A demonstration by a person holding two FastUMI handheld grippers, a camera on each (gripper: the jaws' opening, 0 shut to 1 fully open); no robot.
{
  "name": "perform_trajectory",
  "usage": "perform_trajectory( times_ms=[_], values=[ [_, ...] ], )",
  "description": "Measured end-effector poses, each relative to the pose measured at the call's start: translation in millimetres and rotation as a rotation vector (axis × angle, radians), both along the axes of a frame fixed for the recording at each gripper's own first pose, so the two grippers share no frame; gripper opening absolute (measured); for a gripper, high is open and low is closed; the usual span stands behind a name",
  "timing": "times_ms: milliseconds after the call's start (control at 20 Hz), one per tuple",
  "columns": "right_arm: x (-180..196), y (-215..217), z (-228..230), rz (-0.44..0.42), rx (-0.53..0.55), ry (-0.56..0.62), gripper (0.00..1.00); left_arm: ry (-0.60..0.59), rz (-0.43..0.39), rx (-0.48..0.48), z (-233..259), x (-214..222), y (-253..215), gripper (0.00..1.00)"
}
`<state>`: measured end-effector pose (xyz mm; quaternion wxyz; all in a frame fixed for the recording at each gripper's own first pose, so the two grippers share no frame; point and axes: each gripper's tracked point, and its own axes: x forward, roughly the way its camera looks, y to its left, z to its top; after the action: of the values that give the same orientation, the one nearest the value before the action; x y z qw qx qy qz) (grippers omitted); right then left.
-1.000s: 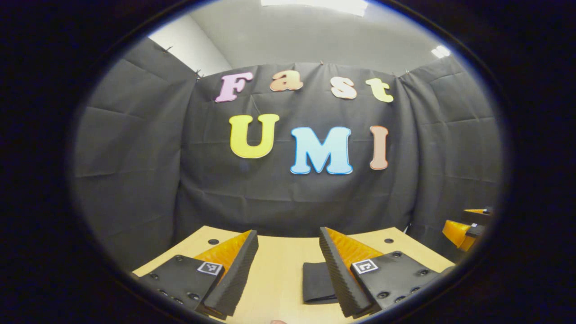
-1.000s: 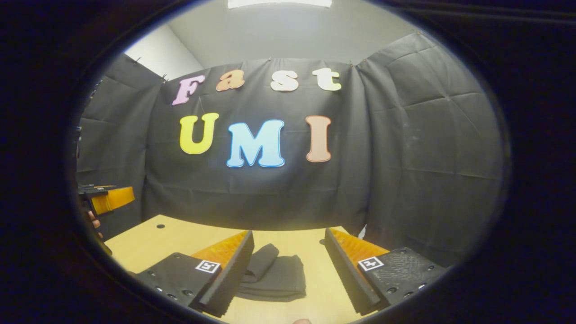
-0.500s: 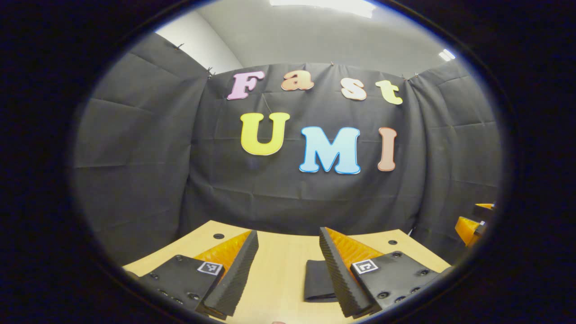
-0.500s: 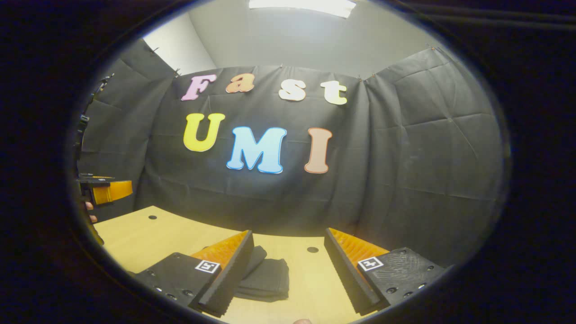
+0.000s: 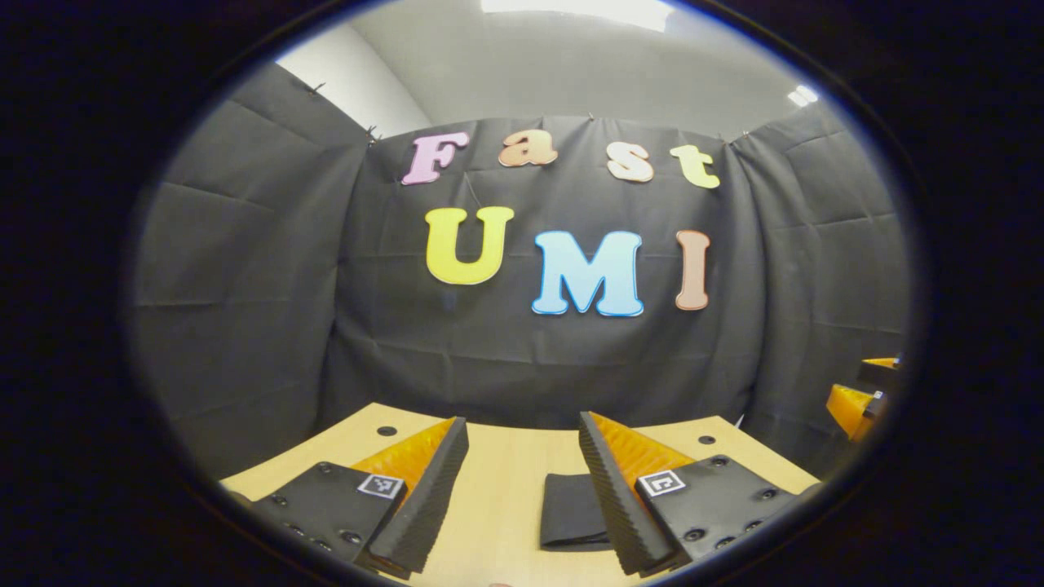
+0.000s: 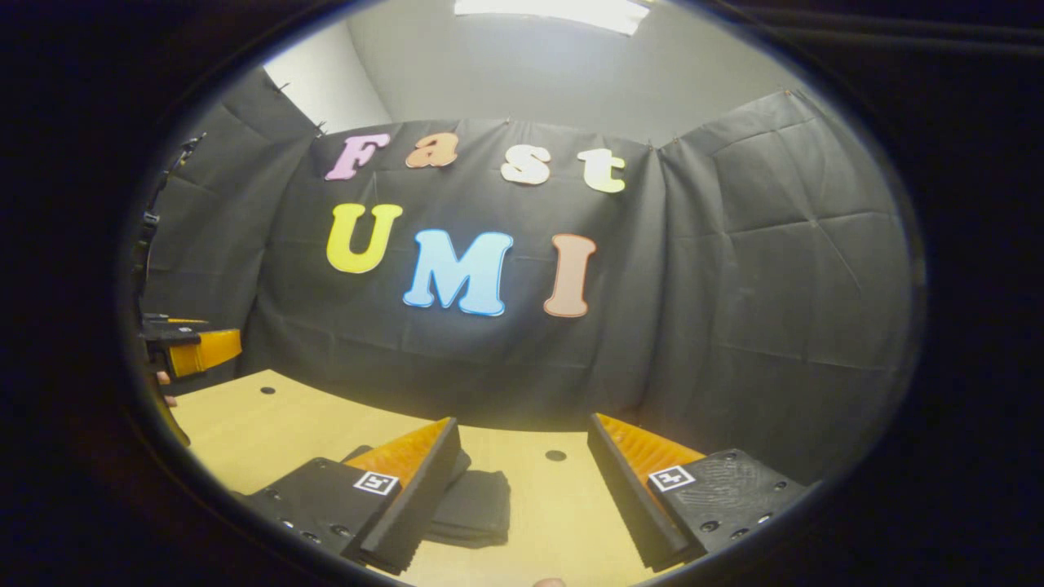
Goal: Grasp the waist and the cuffs of the jeans and fold them to make the two legs overlap; first hold the waist and fold one-third of the jeans toward the cuffs, then hold the cuffs and fold the remaining one-third in the same direction to finish folding.
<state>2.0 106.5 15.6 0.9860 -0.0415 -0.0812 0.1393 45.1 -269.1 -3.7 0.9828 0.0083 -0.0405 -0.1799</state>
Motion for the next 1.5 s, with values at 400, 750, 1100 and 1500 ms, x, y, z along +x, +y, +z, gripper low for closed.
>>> perform_trajectory(
  times_ms=[400,750,1100,1500],
  values=[
    [11.5,-2.1,-0.5,0.019,0.008,0.005,0.95,0.012,-0.021,-0.034,-1.0,-0.1,-19.0,0.88],
    [11.4,-6.6,-0.7,0.025,0.022,0.007,0.95,0.02,-0.03,-0.018,-5.7,-7.9,-19.9,0.88],
    [2.8,-4.2,-1.3,0.033,0.021,0.007,0.95,-0.002,-0.029,-0.011,1.2,-23.0,-15.0,0.88],
    [-5.6,0.6,1.3,0.038,0.035,0.006,0.95,-0.01,-0.008,0.004,4.1,-28.1,1.7,0.89]
  ],
)
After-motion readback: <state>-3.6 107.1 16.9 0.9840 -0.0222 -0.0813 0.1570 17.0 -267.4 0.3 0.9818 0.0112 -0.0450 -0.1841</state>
